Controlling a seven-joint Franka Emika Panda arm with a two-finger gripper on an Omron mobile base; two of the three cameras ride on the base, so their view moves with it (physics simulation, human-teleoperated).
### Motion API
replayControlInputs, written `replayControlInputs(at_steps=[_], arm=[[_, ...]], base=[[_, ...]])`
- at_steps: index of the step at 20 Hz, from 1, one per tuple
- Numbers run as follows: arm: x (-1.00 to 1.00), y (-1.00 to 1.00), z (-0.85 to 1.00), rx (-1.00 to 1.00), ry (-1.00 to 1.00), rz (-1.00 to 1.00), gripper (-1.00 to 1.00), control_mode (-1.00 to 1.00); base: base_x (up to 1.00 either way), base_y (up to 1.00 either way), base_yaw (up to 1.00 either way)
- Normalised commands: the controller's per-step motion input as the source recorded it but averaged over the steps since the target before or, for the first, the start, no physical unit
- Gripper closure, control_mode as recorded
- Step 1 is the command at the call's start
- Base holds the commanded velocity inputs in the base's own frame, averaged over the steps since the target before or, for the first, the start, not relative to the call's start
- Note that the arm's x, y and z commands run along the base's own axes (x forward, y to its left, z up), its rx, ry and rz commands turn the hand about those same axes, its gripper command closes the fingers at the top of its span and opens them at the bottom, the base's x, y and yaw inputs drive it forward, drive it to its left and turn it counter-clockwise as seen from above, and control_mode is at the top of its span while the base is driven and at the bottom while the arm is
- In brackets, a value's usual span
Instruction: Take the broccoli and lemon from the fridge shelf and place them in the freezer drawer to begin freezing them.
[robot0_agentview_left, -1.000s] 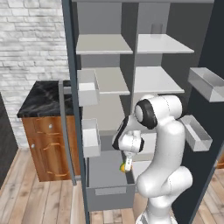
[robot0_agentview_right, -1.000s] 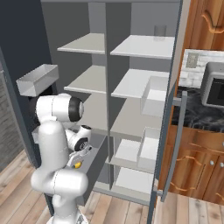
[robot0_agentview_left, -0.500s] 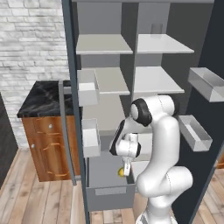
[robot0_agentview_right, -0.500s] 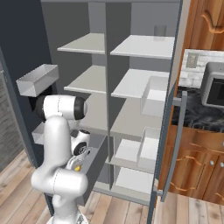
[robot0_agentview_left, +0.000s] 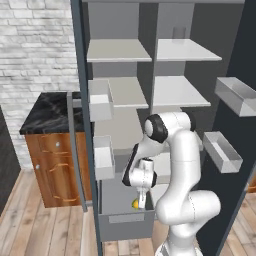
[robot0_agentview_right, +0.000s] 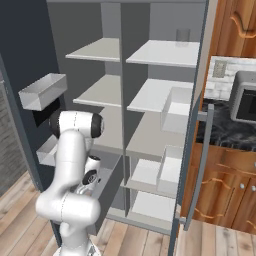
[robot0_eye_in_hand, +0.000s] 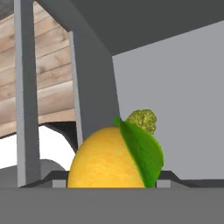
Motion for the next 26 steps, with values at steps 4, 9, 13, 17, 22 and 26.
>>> replayControlInputs(at_steps=[4, 9, 13, 17, 22, 26], arm=[[0.00, 0.10, -0.45, 0.00, 0.01, 0.03, 1.00, -1.00], [0.00, 0.08, -0.49, 0.00, 0.00, 0.04, 1.00, -1.00], [0.00, 0.17, -0.43, 0.00, 0.00, 0.02, -1.00, -1.00], [-0.04, 0.08, -0.21, 0.00, 0.00, 0.01, -1.00, -1.00], [-0.24, 0.07, -0.09, 0.00, -0.04, 0.01, -1.00, -1.00], [-0.52, 0.05, -0.01, 0.00, -0.09, 0.00, -1.00, -1.00]], base=[[0.00, 0.00, 0.00], [0.00, 0.00, 0.00], [0.00, 0.00, 0.00], [0.00, 0.00, 0.00], [0.00, 0.00, 0.00], [0.00, 0.00, 0.00]])
